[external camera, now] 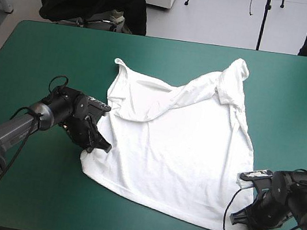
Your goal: Fold the cloth
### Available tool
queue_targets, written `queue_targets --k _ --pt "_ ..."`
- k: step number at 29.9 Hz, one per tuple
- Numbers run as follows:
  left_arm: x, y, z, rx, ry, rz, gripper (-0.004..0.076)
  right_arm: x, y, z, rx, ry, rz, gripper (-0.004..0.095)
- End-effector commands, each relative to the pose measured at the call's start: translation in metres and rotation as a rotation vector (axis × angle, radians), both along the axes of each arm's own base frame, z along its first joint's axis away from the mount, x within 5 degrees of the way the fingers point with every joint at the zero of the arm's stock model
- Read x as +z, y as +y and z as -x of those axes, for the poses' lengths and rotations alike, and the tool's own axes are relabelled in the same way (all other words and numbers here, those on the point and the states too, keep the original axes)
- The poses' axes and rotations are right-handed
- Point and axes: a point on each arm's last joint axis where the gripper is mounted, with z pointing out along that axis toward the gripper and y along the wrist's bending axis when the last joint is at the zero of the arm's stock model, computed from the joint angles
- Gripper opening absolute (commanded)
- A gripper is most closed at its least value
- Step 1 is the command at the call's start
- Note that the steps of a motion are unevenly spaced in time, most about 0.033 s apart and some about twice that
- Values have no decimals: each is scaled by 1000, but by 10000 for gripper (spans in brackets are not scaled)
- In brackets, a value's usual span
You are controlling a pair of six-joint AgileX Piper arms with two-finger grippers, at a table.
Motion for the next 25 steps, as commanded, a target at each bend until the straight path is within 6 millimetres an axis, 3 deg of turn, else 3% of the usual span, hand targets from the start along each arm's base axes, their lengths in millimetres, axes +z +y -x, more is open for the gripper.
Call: queue_targets --k 1,9,13,16,19,25 --pt "9 -1 -4 1 -68 9 -17 -16 10 -5 -32 -18 -102 181" --pt "9 -1 -4 1 -72 10 -17 -19 18 -2 -33 -12 -192 -18" --pt "12 -1 -5 2 -86 15 -17 -16 18 -5 -32 -27 -195 -17" --pt "26 -1 -6 -1 -113 22 -17 -2 20 -15 -23 -65 -206 -17" --pt "48 -1 -4 -2 -165 41 -17 27 23 -31 -5 -149 -217 -17" --pt "118 4 11 -1 -338 109 -17 118 27 -60 46 -399 -250 -17"
